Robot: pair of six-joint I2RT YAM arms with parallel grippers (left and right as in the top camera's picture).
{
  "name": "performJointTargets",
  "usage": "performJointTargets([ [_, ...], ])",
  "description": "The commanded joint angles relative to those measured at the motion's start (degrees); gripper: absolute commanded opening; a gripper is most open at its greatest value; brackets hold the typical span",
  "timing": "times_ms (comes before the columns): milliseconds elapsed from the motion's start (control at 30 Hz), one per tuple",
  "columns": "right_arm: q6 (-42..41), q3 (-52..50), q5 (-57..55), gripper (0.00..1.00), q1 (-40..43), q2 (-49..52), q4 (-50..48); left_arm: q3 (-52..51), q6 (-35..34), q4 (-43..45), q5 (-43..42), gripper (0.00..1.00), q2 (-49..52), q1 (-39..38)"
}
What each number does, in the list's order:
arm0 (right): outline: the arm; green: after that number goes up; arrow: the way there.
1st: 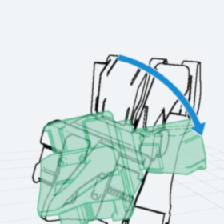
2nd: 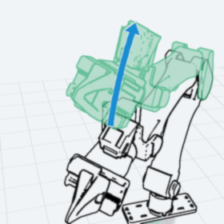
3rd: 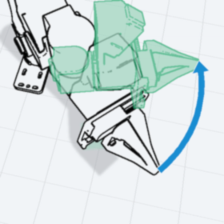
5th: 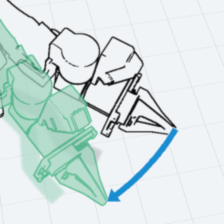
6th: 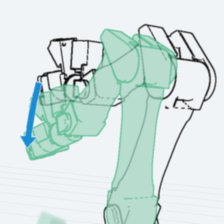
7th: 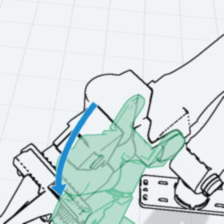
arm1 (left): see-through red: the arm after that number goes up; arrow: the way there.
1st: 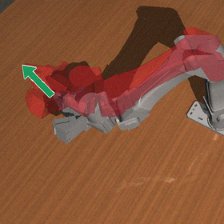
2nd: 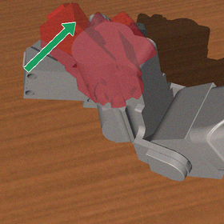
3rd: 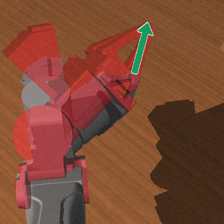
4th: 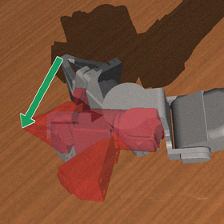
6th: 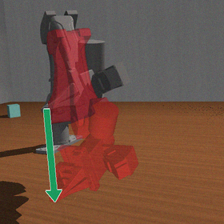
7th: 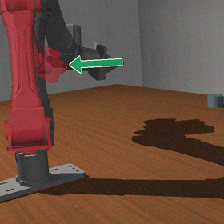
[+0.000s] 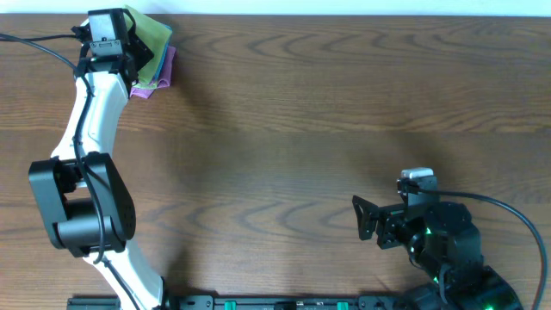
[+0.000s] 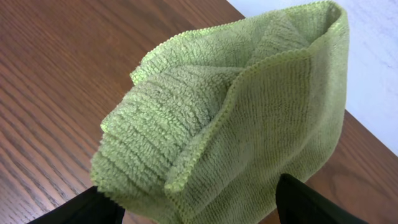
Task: Fold the cloth
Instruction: 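Lower the green towel onto the stack and open the left gripper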
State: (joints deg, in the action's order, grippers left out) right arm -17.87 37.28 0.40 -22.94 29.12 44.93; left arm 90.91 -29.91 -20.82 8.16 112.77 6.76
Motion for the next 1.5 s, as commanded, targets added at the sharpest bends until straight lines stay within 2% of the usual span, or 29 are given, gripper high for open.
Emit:
performJointTargets([
  [0, -0.96, -0.44, -0.37, 0.99, 0.42, -0.24, -0.04, 1.18, 0.81, -0.59, 1.33, 0.77, -1.64, 0.46],
  [400, -0.96, -0.44, -0.37, 0.99, 0.42, -0.24, -0.04, 1.18, 1.66, -4.90, 5.95, 0.77, -5.70, 0.46],
  [500, -0.96, -0.44, -0.37, 0.99, 0.42, -0.24, -0.04, 1.18, 1.64, -4.85, 3.67, 0.76, -7.67, 0.44],
  [567, -0.96, -0.44, -0.37, 0.99, 0.42, -0.24, -0.04, 1.18, 1.64, -4.50, -0.70, 0.72, -8.55, 0.33],
  [667, -0.96, -0.44, -0.37, 0.99, 0.42, -0.24, -0.04, 1.18, 0.96, -2.82, -8.26, 0.52, -8.98, 0.28],
  [833, -0.96, -0.44, -0.37, 0.99, 0.42, -0.24, -0.04, 1.18, -1.42, 1.22, -9.29, 0.15, -8.04, -0.04],
  [900, -0.96, -0.44, -0.37, 0.99, 0.42, -0.24, -0.04, 1.18, -1.42, 4.00, -9.29, 0.06, -6.93, -0.42],
  [1167, -0.96, -0.44, -0.37, 0.99, 0.42, -0.24, -0.04, 1.18, -1.42, 14.25, -6.78, 0.06, 1.42, -0.85],
  [1333, -0.96, -0.44, -0.37, 0.99, 0.42, -0.24, -0.04, 1.18, -1.42, 19.87, 1.11, 0.06, 7.74, -0.68],
  [1467, -0.96, -0.44, -0.37, 0.99, 0.42, -0.24, -0.04, 1.18, -1.42, 20.72, 1.44, 0.06, 9.35, -0.68],
])
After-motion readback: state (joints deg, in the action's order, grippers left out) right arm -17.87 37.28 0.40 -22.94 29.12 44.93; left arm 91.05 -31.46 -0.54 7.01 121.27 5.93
